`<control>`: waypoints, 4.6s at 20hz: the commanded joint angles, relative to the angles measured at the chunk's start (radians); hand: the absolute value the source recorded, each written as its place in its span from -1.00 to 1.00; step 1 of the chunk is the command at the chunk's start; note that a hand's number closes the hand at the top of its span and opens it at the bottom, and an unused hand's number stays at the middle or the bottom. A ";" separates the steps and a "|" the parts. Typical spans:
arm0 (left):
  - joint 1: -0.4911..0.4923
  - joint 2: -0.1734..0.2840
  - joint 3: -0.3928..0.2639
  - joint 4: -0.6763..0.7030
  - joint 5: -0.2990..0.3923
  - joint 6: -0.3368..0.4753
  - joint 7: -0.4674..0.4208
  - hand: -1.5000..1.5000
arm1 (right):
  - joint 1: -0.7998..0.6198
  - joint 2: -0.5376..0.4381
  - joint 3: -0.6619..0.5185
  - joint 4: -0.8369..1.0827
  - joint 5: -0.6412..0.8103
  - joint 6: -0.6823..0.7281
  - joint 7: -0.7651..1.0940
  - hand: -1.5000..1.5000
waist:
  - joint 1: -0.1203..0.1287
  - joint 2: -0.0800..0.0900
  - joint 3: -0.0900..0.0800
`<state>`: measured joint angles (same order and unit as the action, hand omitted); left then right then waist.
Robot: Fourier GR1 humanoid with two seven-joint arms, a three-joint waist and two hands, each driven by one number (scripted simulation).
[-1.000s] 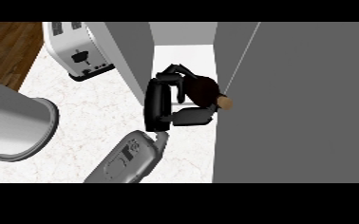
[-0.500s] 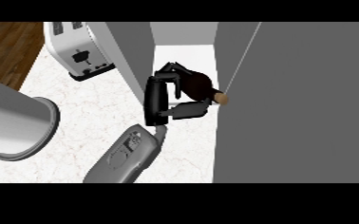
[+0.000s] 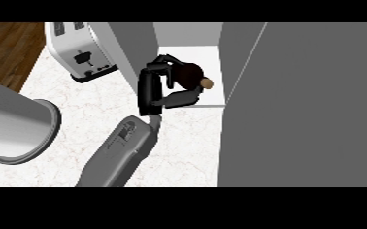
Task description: Pick up the wine, place it into the cabinet and close the cabinet
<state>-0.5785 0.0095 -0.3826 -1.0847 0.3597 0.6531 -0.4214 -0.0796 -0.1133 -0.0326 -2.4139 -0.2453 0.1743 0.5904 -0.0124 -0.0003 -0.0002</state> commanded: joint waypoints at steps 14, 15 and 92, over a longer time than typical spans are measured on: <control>-0.234 -0.009 0.119 0.289 0.031 -0.053 0.034 1.00 | 0.042 -0.008 -0.050 -0.106 -0.114 0.015 0.045 -1.00 | -0.004 0.000 0.000; -0.230 -0.009 0.146 0.326 0.053 -0.087 -0.008 1.00 | 0.069 0.041 0.028 -0.138 -0.051 -0.012 0.044 -1.00 | -0.008 0.001 0.000; -0.510 0.010 0.422 0.985 0.097 -0.229 -0.432 -1.00 | -0.046 0.033 0.071 0.014 -0.031 0.007 -0.030 -1.00 | -0.051 0.026 -0.001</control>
<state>-1.0941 -0.0014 0.0266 -0.1179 0.4552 0.4518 -0.8644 -0.1009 -0.0878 0.0336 -2.3823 -0.2736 0.1963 0.5528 -0.0761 0.0207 0.0022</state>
